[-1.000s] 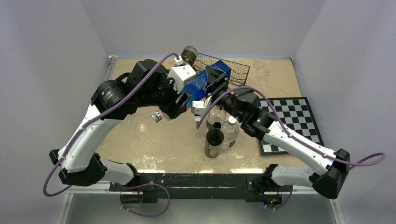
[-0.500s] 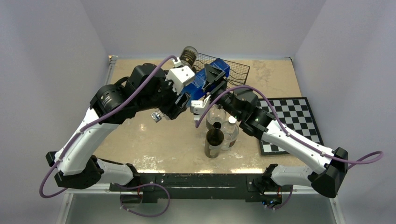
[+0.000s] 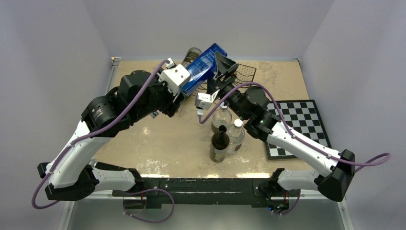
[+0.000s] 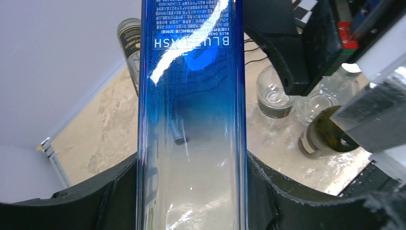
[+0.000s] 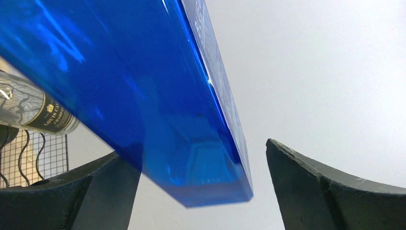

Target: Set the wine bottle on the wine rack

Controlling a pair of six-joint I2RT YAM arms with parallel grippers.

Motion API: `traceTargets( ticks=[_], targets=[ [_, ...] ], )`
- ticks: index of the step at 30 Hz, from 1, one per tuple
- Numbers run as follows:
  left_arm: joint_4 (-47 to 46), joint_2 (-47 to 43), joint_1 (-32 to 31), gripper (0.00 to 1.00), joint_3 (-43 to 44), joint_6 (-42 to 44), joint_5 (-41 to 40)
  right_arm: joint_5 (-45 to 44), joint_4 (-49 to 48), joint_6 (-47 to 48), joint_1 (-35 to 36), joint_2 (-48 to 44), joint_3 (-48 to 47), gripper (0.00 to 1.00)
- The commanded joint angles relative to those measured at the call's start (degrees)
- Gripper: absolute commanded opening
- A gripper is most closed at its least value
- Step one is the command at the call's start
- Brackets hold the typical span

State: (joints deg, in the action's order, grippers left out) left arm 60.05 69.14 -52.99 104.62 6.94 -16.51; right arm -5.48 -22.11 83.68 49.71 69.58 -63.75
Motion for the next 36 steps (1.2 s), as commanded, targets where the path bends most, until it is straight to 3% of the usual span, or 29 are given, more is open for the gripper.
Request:
traceTargets(
  ticks=[1, 5, 11, 22, 30, 36],
  targets=[
    [-12.41, -0.67, 0.79, 0.00, 1.91, 0.60, -11.26, -0.24, -6.77, -1.31, 0.12, -0.92, -3.11, 0.99],
    [-13.05, 1.04, 0.85, 0.00, 3.37, 0.36, -14.79, -0.26, -6.82, -1.52, 0.12, -0.94, -3.06, 0.99],
    [-9.56, 6.46, 1.99, 0.00, 8.73, -2.39, -16.05, -4.29, -3.73, -9.79, -1.56, -1.09, -6.88, 0.99],
    [-15.44, 13.82, 6.47, 0.00, 8.65, -7.64, -9.61, -12.85, 3.17, -29.09, -5.72, -6.76, -6.76, 0.99],
    [-28.29, 20.04, 11.82, 0.00, 3.01, -10.53, -7.06, -17.24, 5.44, -35.28, -6.80, -11.78, -2.28, 0.99],
    [-44.53, 23.10, 13.36, 0.00, -5.52, -9.20, -6.30, -18.42, 7.13, -38.61, -7.17, -14.62, 0.48, 0.99]
  ],
)
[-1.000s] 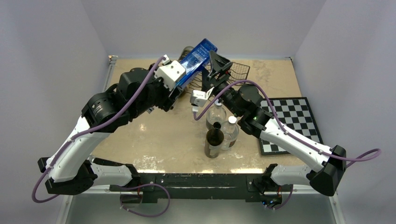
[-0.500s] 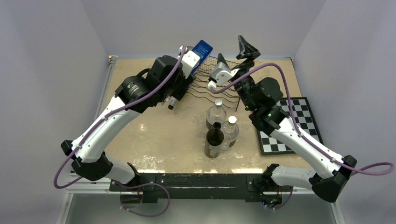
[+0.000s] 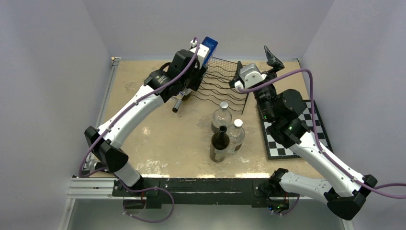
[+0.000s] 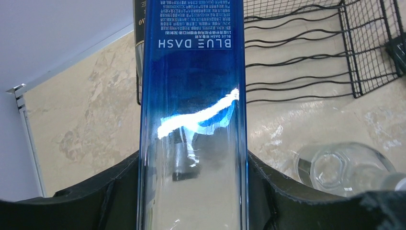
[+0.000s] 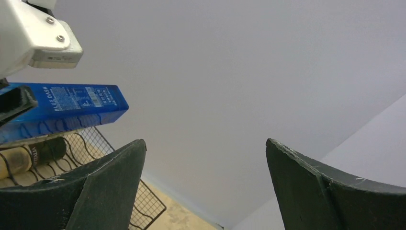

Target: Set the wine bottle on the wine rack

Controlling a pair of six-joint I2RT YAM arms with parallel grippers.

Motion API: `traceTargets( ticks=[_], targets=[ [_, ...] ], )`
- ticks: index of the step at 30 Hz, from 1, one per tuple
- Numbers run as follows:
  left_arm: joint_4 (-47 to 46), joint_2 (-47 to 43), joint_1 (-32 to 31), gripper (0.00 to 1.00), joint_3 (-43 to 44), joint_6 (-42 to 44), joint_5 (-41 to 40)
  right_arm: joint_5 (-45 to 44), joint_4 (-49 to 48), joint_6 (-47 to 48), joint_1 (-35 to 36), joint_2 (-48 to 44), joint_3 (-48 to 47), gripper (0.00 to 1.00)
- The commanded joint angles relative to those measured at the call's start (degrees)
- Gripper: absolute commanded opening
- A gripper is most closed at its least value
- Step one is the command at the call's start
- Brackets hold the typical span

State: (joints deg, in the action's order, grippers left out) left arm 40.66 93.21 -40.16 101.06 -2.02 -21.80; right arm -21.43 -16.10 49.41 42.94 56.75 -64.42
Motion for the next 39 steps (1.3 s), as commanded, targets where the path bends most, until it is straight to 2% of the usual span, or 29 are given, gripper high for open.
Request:
traceTargets(
  ticks=[1, 6, 16, 30, 39],
  targets=[
    [-27.49, -0.48, 0.65, 0.00, -2.80, 0.04, -1.30, -2.47, 1.68, -4.66, -0.40, -2.24, 1.36, 0.99],
    [-33.70, 2.57, 1.04, 0.00, -4.65, 1.63, -0.70, -2.60, 2.65, -5.73, -0.55, -3.18, 2.60, 0.99],
    [-33.99, 6.33, 3.40, 0.00, -5.50, -3.45, 0.95, -2.65, 3.43, -5.64, -0.58, -3.37, 3.60, 0.98],
    [-34.97, 4.82, 3.64, 0.00, -12.02, -5.18, 2.28, -2.05, 3.39, -5.55, -0.97, -1.51, 3.19, 0.99],
    [-39.68, 7.39, 3.92, 0.00, -13.59, -4.74, 0.65, -0.76, 4.76, -4.73, -1.02, -0.24, 2.09, 0.99]
  ],
)
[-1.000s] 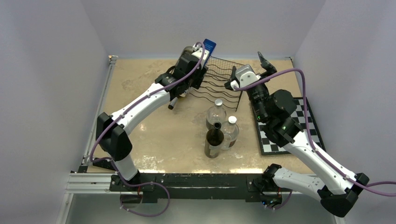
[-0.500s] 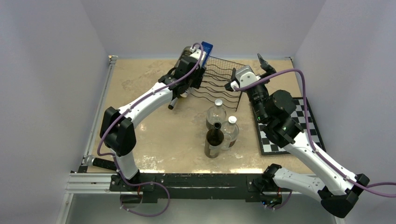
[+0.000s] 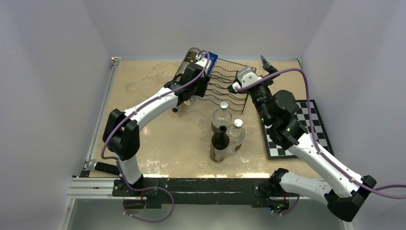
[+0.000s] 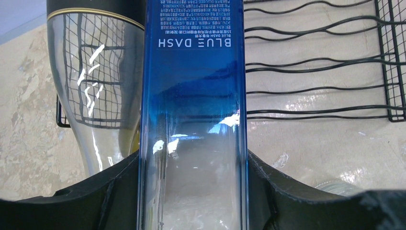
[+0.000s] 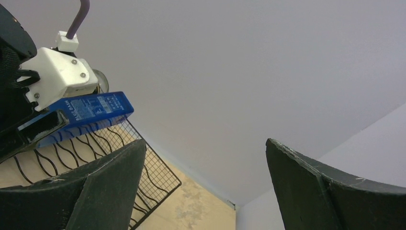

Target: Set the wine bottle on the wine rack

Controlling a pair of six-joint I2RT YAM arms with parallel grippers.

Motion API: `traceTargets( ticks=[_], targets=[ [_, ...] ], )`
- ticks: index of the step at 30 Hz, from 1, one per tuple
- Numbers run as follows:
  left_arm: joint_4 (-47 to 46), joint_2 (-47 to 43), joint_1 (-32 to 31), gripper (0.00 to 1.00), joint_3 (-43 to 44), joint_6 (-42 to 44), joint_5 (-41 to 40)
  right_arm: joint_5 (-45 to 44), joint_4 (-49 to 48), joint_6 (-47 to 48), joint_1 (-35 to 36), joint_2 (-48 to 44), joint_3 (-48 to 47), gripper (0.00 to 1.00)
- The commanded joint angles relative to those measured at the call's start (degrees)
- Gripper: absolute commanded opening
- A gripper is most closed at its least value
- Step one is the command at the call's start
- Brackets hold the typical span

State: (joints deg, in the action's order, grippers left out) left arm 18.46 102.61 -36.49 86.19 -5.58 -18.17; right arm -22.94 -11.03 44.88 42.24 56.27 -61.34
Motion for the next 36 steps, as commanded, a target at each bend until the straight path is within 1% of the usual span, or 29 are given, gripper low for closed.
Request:
traceTargets(
  ticks=[1, 8, 15, 20, 21, 22, 24, 30, 31, 32, 33, 36],
  targets=[
    [-19.16, -1.71, 0.29, 0.00, 1.07, -1.26, -3.03, 0.86, -0.11, -0.09, -0.38, 0.29, -1.12, 0.99],
    [-21.01, 0.85, 0.68, 0.00, 1.47, -1.34, -2.21, 0.88, 0.87, 0.20, -0.32, 0.17, -1.41, 0.99],
    [-21.30, 0.94, 0.91, 0.00, 0.03, -1.97, -1.93, 0.64, 1.49, -0.12, -0.33, -0.17, -1.15, 0.98],
    [-18.60, 3.03, 1.25, 0.00, 3.22, -2.89, -2.09, 0.57, 2.27, -0.95, -0.36, -0.34, -1.15, 0.99],
    [-16.75, 3.15, 1.38, 0.00, 3.44, -3.01, -2.00, 0.53, 2.44, -1.20, -0.36, -0.43, -1.15, 0.99],
    [-16.48, 3.12, 1.39, 0.09, 3.40, -3.10, -2.15, 0.38, 2.60, -1.53, -0.32, -0.56, -1.15, 0.99],
    [-16.23, 2.74, 1.35, 0.33, 3.18, -3.12, -2.43, 0.42, 3.66, -2.89, -0.33, -0.65, -1.30, 0.99],
    [-16.39, 0.44, 1.41, 0.76, 1.80, -3.11, -1.62, 1.60, 7.56, -6.61, -0.34, -1.53, -1.13, 0.99],
    [-16.85, -0.20, 1.39, 0.92, 1.30, -3.12, -0.98, 1.67, 7.77, -6.77, -0.36, -1.59, -1.03, 0.99],
    [-17.18, -0.77, 1.37, 0.97, 0.86, -3.12, -0.66, 1.60, 8.10, -7.07, -0.32, -1.80, -1.06, 0.99],
    [-17.30, -1.36, 1.42, 0.98, 0.67, -3.12, -0.42, 1.60, 8.39, -7.34, -0.37, -1.89, -1.17, 0.99],
    [-17.27, -2.87, 1.38, 0.99, 0.51, -2.97, 0.39, 1.61, 10.06, -9.13, -0.42, -2.33, -1.76, 0.99]
  ],
)
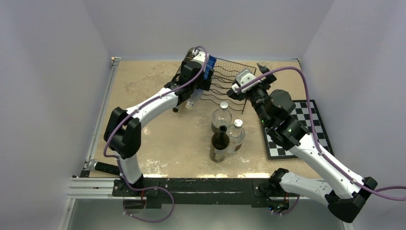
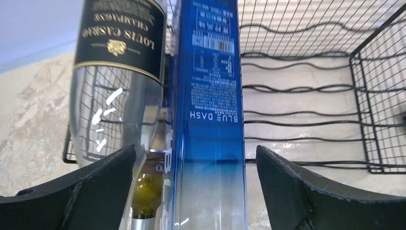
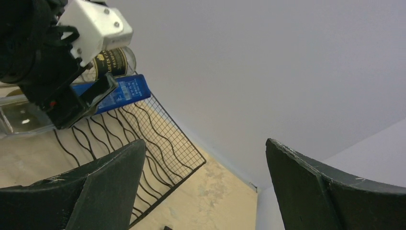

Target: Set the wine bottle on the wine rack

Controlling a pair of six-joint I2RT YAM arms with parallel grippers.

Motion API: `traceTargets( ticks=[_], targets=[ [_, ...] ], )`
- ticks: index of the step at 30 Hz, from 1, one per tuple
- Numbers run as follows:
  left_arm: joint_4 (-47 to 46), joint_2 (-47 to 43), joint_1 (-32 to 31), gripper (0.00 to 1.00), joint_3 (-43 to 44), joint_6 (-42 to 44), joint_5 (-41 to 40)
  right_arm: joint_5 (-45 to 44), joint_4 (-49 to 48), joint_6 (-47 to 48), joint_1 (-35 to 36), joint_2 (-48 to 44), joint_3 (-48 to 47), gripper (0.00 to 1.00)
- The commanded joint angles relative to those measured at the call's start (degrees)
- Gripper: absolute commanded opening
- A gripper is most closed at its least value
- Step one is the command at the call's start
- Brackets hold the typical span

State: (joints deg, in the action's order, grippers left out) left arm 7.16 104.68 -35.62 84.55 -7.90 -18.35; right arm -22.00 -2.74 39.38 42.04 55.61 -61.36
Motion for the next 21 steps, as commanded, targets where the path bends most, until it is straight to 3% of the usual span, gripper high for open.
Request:
traceTargets(
  ticks=[1, 10, 16, 21],
  targets=[
    [-6.08, -5.68, 0.51, 0.99, 2.10, -0.63, 0.89, 0.64, 2.38, -4.51, -0.17, -1.82, -2.08, 0.99],
    [-3.68, -14.19, 0.49, 0.99, 0.79, 0.34, 5.27, 1.34, 14.27, -16.11, -0.17, -3.48, -6.04, 0.99],
    [0.82, -23.44, 0.55, 0.99, -3.36, 1.56, 17.50, 6.16, 26.36, -25.67, -0.29, -4.61, -10.20, 0.99],
    [6.37, -31.17, 0.53, 0.99, -7.62, 2.90, 33.09, 14.55, 30.50, -29.90, -0.23, -6.76, -10.41, 0.99]
  ],
)
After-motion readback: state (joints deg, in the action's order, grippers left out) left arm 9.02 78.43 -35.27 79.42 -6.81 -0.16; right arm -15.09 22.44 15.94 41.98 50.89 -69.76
